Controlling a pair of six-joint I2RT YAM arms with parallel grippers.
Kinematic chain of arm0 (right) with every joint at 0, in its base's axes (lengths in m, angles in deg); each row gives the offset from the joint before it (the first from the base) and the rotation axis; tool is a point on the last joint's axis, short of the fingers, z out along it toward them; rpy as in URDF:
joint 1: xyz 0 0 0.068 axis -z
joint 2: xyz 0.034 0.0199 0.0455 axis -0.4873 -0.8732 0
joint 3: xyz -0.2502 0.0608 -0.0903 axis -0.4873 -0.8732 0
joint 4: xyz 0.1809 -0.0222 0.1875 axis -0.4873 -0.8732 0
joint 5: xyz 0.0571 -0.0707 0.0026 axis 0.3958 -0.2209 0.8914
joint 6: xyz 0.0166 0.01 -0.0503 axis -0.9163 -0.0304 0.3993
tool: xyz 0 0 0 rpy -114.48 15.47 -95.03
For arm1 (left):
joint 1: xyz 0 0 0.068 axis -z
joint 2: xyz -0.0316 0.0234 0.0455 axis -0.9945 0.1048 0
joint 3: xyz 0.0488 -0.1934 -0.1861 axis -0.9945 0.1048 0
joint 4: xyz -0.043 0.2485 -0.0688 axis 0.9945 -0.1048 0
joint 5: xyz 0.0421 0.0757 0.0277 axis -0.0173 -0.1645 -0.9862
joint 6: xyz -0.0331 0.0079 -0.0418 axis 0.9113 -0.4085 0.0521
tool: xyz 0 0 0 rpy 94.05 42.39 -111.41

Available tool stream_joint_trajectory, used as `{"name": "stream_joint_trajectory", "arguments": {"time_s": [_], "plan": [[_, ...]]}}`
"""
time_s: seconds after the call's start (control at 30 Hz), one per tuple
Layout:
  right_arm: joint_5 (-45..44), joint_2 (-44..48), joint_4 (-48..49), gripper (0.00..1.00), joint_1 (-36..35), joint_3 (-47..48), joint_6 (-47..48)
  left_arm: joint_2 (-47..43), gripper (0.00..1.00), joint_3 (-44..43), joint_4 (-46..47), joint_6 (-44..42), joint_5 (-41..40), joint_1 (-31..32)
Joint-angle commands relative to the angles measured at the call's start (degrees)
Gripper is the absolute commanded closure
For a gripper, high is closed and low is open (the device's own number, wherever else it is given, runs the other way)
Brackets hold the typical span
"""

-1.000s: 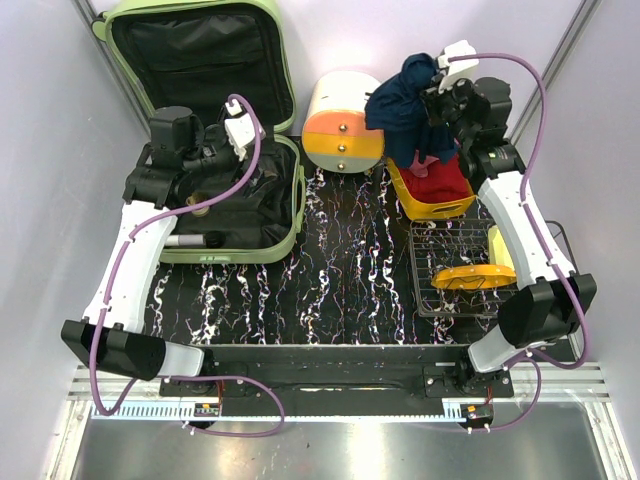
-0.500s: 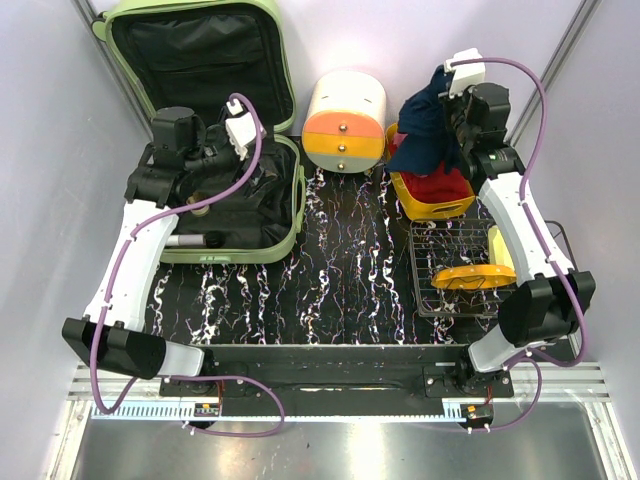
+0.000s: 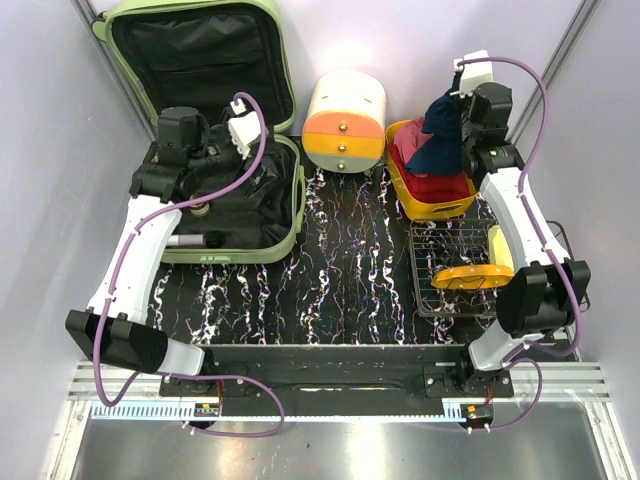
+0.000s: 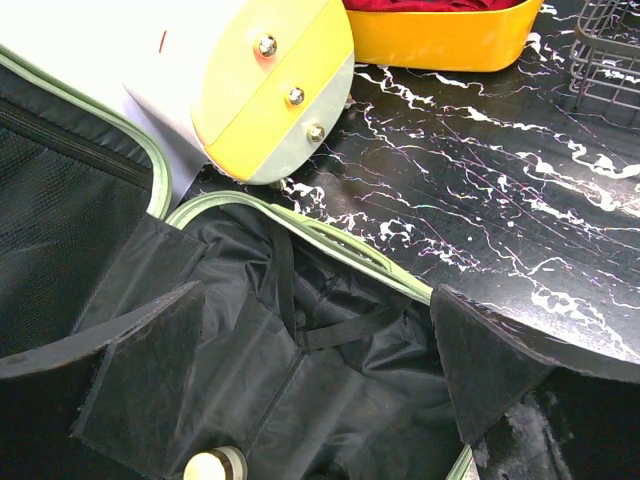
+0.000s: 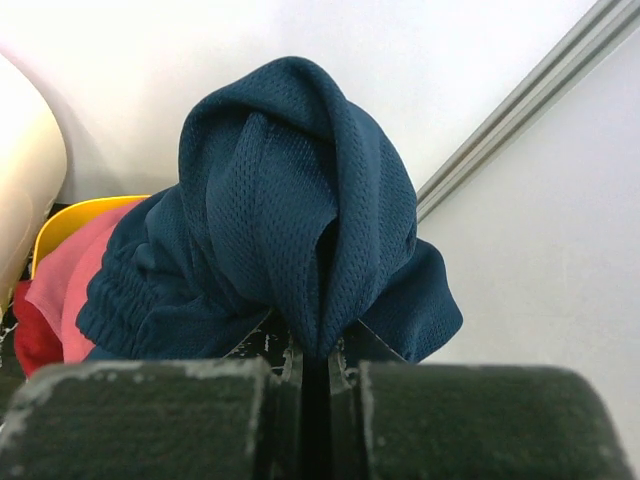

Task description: Open, take out, and arrange the luggage

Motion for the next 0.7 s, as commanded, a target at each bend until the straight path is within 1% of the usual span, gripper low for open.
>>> {"name": "stream_joint_trajectory", "arguments": {"time_s": [0.0, 0.23, 0.33, 0.4, 0.47, 0.5, 0.53, 0.57, 0.6, 0.63, 0.67], "plan": [[1.6, -3.22, -0.41, 1.0, -0.2, 5.26, -4.79, 0.87, 0.01, -0.87, 1.73, -0.5, -0.69, 0.11], [9.07, -8.93, -6.75, 1.0, -0.64, 13.43, -19.63, 0.79, 0.01, -0.34, 1.64, -0.33, -1.22, 0.03], [11.97, -10.25, -6.76, 1.0, -0.73, 13.53, -23.07, 0.87, 0.01, -0.17, 1.55, 0.11, -1.4, 0.11], [12.07, -10.61, -4.84, 1.0, -0.73, 12.05, -21.42, 0.79, 0.01, -0.08, 1.55, 0.11, -1.4, 0.11], [10.76, -10.78, -2.64, 1.0, -0.73, 8.45, -15.2, 0.87, 0.01, 0.19, 1.64, 0.11, -1.75, 0.11], [8.92, -10.96, 0.16, 1.0, -0.73, 7.13, -12.3, 0.87, 0.01, 0.27, 1.64, 0.03, -1.84, 0.03], [7.77, -11.05, 2.1, 1.0, -0.73, 4.33, -6.62, 0.87, 0.01, 0.54, 1.47, -0.15, -1.84, 0.11], [6.63, -11.14, 3.6, 1.0, -0.64, 2.91, -3.51, 0.96, 0.01, 0.63, 1.21, -0.24, -1.92, 0.03], [5.05, -10.88, 9.44, 1.0, -0.64, 1.24, -0.44, 0.96, 0.01, 0.71, 1.12, -0.33, -1.93, 0.11], [4.34, -10.79, 11.76, 1.0, -0.64, -1.64, 4.64, 0.96, 0.01, 0.89, 1.11, -0.24, -2.1, 0.11], [3.99, -10.78, 13.79, 1.0, -0.64, -2.98, 6.95, 1.05, 0.01, 0.98, 1.2, -0.33, -2.1, 0.11]]}}
